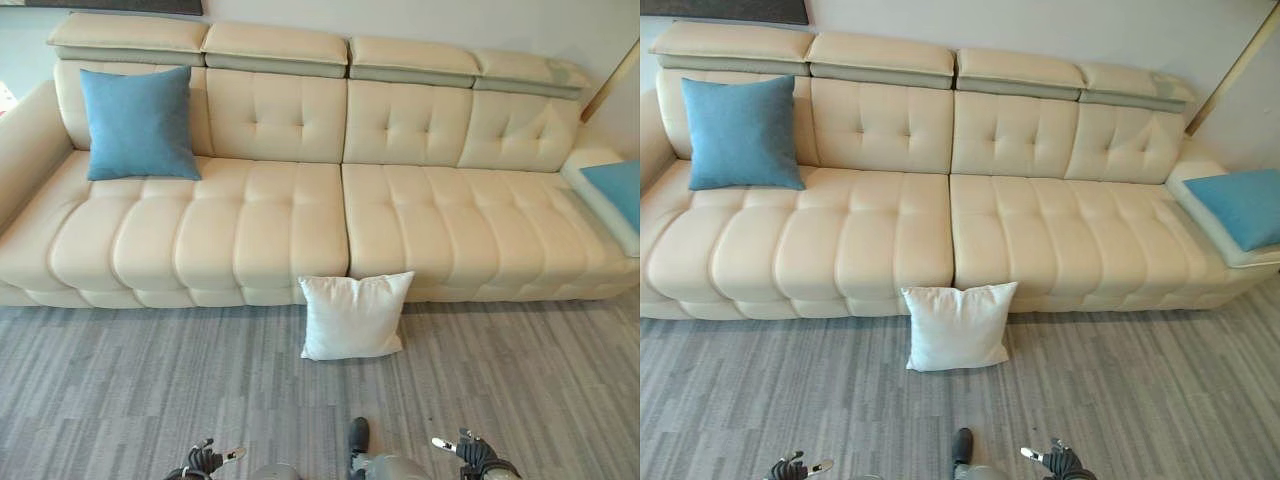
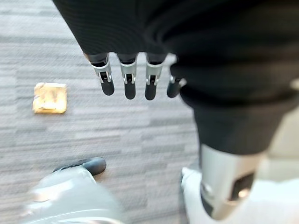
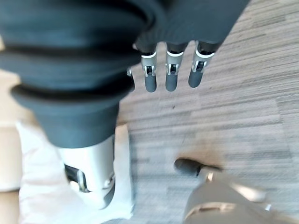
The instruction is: Pick up all the scattered cushions and arrange them neatly on the sofa.
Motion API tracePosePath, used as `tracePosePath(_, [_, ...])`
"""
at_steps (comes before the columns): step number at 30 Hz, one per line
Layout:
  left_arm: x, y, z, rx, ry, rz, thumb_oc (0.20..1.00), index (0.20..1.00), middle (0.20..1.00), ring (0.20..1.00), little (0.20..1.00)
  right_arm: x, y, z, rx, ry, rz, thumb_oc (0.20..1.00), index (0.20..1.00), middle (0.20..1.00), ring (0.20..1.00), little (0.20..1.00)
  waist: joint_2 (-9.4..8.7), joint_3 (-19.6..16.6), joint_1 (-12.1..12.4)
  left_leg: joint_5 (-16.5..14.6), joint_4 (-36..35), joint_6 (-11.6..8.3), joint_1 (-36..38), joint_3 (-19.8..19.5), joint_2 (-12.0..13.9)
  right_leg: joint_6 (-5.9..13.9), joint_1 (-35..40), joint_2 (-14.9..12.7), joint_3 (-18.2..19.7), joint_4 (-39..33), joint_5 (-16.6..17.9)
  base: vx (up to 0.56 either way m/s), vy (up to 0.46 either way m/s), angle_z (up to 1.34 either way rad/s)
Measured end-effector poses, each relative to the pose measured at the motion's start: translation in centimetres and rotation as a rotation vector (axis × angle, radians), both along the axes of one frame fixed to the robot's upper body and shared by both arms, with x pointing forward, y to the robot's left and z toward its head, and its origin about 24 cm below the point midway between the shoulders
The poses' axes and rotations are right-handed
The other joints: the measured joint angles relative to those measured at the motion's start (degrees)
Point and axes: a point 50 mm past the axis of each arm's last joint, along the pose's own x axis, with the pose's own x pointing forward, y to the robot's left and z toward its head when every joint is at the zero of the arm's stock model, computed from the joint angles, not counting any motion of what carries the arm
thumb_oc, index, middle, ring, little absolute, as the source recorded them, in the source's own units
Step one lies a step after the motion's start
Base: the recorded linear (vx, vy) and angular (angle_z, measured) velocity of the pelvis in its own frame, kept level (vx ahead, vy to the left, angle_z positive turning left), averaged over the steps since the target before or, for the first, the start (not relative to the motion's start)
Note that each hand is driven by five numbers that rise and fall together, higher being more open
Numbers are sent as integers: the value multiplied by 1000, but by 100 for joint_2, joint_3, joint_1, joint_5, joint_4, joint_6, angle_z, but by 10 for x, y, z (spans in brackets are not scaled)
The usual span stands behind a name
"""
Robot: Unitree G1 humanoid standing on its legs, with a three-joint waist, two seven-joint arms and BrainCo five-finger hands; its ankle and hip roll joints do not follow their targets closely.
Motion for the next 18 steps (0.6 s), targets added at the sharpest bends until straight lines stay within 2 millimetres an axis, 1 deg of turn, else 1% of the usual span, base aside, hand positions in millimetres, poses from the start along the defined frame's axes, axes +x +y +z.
tracePosePath(1, [-4, -4, -2, -11, 13, -1, 1000, 1000, 1000, 1000, 1000, -1, -1, 0, 1, 3, 3, 1000, 1000, 1000, 1000, 1000, 206, -55, 18, 17, -108, 17, 106, 8, 24, 8, 31, 42, -111, 66, -177, 430, -530, -8])
tracePosePath(2, [-15, -9, -6, -26, 46, 7, 1000, 1000, 1000, 1000, 1000, -12, -2, -3, 0, 43, -1, 1000, 1000, 1000, 1000, 1000, 339, -223, 18, 12, -270, 12, 287, 101, 13, 19, -3, 83, -141, 237, -303, 311, -411, -11])
tracePosePath(3, [-20, -9, -7, -23, 66, 14, 1000, 1000, 1000, 1000, 1000, -13, -1, -4, 6, 47, 1, 1000, 1000, 1000, 1000, 1000, 394, -255, 13, -23, -308, -37, 317, 131, 19, -81, 0, 104, -147, 338, -424, 264, -376, -16])
tracePosePath(4, [-22, -9, -7, -23, 74, 13, 1000, 1000, 1000, 1000, 1000, -14, 0, -4, 12, 46, 1, 1000, 1000, 1000, 1000, 1000, 382, -311, -13, -60, -311, -78, 350, 132, 31, -147, -58, 146, -170, 396, -564, 150, -242, -7])
tracePosePath(5, [-25, -6, -7, -15, 79, 11, 1000, 1000, 1000, 1000, 1000, -18, 0, -5, 13, 53, -2, 1000, 1000, 1000, 1000, 1000, 332, -371, -14, -59, -296, -79, 326, 130, 7, -223, -81, 143, -176, 329, -513, 212, -342, -2])
tracePosePath(6, [-25, -7, -7, -18, 79, 18, 1000, 1000, 1000, 1000, 1000, -15, -2, -4, 7, 46, -1, 1000, 1000, 1000, 1000, 1000, 408, -441, -9, -64, -289, -97, 319, 125, 80, -228, -54, 239, -233, 296, -533, 269, -452, 1])
tracePosePath(7, [-30, -5, -8, -15, 91, 23, 1000, 1000, 1000, 1000, 1000, -15, 1, -4, 15, 47, -1, 1000, 1000, 1000, 1000, 1000, 322, -449, 10, -149, 213, -230, 167, 96, 137, -374, 144, 321, -238, 62, -596, 185, -312, 1])
tracePosePath(8, [-30, -6, -8, -18, 92, 24, 1000, 1000, 1000, 1000, 1000, -15, 2, -5, 19, 47, -1, 1000, 1000, 1000, 1000, 1000, 268, -470, 22, -152, 611, -235, 28, 64, 151, -392, 296, 321, -207, -118, -580, 187, -311, -10])
tracePosePath(9, [-34, -9, -9, -26, 101, 25, 1000, 1000, 1000, 1000, 1000, -17, 2, -5, 18, 50, -2, 1000, 1000, 1000, 1000, 1000, 223, -481, 33, -153, 1126, -258, -158, 13, 150, -437, 479, 308, -95, -358, -509, 184, -303, -40])
tracePosePath(10, [-42, -18, -12, -51, 120, 32, 1000, 1000, 1000, 1000, 1000, -17, -5, -3, 1, 46, -2, 1000, 1000, 1000, 1000, 1000, 198, -562, 73, -145, 1729, -268, -296, -179, 173, -580, 812, 346, -4, -631, -264, 184, -302, -39])
tracePosePath(11, [-44, -25, -14, -66, 125, 36, 1000, 1000, 1000, 1000, 1000, -15, -10, -1, -11, 34, -2, 1000, 1000, 1000, 1000, 1000, 250, -549, 70, -107, 2184, -314, -450, -309, 231, -680, 924, 440, 23, -729, -382, 205, -329, -35])
tracePosePath(12, [-36, -28, -14, -74, 104, 33, 1000, 1000, 1000, 1000, 1000, -13, -13, 0, -17, 26, -4, 1000, 1000, 1000, 1000, 1000, 320, -550, 49, -93, 2871, -373, -741, -336, 317, -678, 965, 495, 17, -764, -348, 128, -181, -12])
tracePosePath(13, [-35, -28, -14, -76, 100, 32, 1000, 1000, 1000, 1000, 1000, -14, -14, 0, -22, 30, 2, 1000, 1000, 1000, 1000, 1000, 357, -549, 62, -88, 3095, -418, -871, -382, 384, -727, 1009, 530, 26, -743, -356, 128, -181, -12])
tracePosePath(14, [-34, -28, -13, -77, 96, 30, 1000, 1000, 1000, 1000, 1000, -14, -13, 0, -24, 36, 21, 1000, 1000, 1000, 1000, 1000, 354, -549, 61, -74, 3241, -439, -956, -359, 422, -821, 1047, 551, 23, -729, -394, 111, -115, -2])
tracePosePath(15, [-29, -28, -13, -77, 87, 26, 1000, 1000, 1000, 1000, 1000, -15, -11, -1, -20, 48, 32, 1000, 1000, 1000, 1000, 1000, 310, -523, 26, -95, 3225, -432, -1053, -252, 437, -879, 1092, 555, 5, -728, -402, 104, -83, 6])
tracePosePath(17, [-25, -30, -12, -81, 69, 20, 1000, 1000, 1000, 1000, 1000, -15, -11, -1, -21, 50, 33, 1000, 1000, 1000, 1000, 1000, 241, -479, 21, -120, 2827, -449, -1117, -345, 301, -943, 1093, 541, 41, -729, -452, 139, -64, 1])
tracePosePath(18, [-22, -29, -12, -82, 64, 18, 1000, 1000, 1000, 1000, 1000, -15, -11, -1, -23, 56, 30, 1000, 1000, 1000, 1000, 1000, 180, -410, 17, -148, 2373, -399, -1176, -338, 225, -943, 1108, 544, 35, -730, -457, 94, -10, -4])
